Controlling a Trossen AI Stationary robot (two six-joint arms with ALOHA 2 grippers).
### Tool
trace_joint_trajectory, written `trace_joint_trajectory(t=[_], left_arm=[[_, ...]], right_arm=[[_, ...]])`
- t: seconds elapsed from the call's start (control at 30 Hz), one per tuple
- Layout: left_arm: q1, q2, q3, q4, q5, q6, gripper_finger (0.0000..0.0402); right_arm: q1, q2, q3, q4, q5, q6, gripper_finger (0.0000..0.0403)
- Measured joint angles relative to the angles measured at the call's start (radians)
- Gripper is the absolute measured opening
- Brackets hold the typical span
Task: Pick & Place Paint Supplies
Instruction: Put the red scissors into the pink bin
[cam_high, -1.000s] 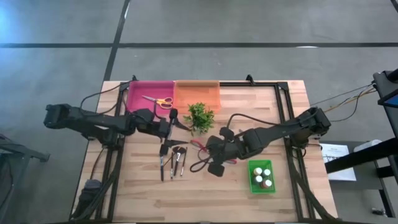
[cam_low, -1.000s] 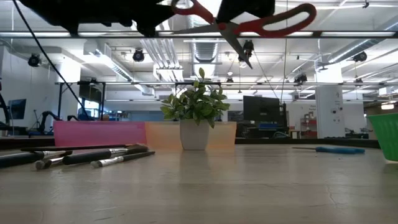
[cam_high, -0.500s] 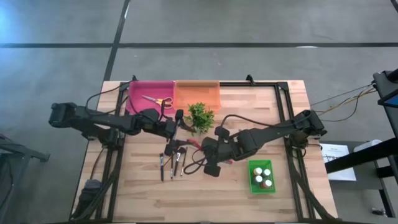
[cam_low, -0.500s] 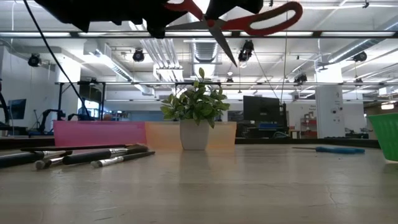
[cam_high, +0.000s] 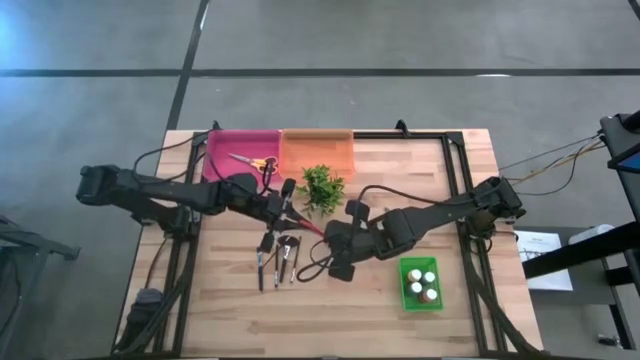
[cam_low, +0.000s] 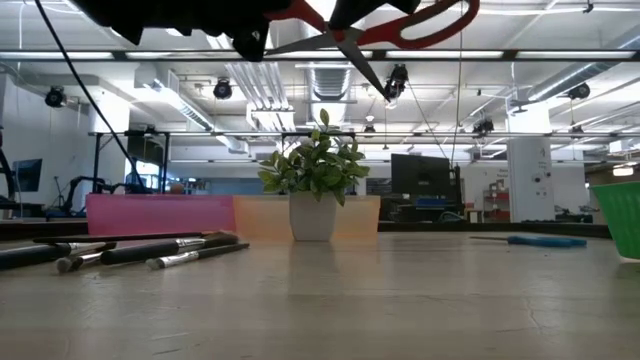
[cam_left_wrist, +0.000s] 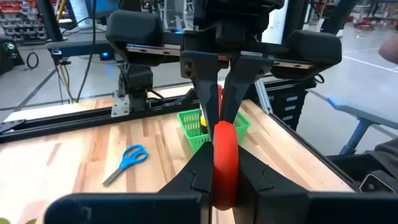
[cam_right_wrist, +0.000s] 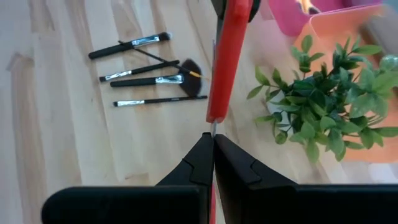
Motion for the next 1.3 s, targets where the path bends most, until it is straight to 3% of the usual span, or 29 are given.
trace_joint_trajectory(t=[0.2, 0.47, 0.7, 1.1, 1.3], left_arm=[[-0.004, -0.074, -0.005, -0.116, -0.043, 0.007, 0.0027], [-0.021, -0.178, -0.033, -0.266, -0.227, 0.026, 0.0027], [-0.039, -0.343, -0.067, -0.478, -0.512, -0.027, 0.0027], [-0.061, -0.704, -0.206, -0.584, -0.598, -0.08, 0.0027], [-0.06, -0.861, -0.242, -0.624, -0.748, -0.13, 0.0027]], right_arm=[[0.013, -0.004, 0.0, -0.004, 0.011, 0.0, 0.0008], [0.034, -0.008, 0.006, -0.01, 0.011, 0.01, 0.0016], [0.107, -0.008, 0.007, -0.055, 0.145, 0.055, 0.0075], [0.256, -0.008, 0.007, -0.069, 0.25, 0.145, 0.0167], [0.284, -0.008, 0.007, -0.069, 0.269, 0.155, 0.0189]])
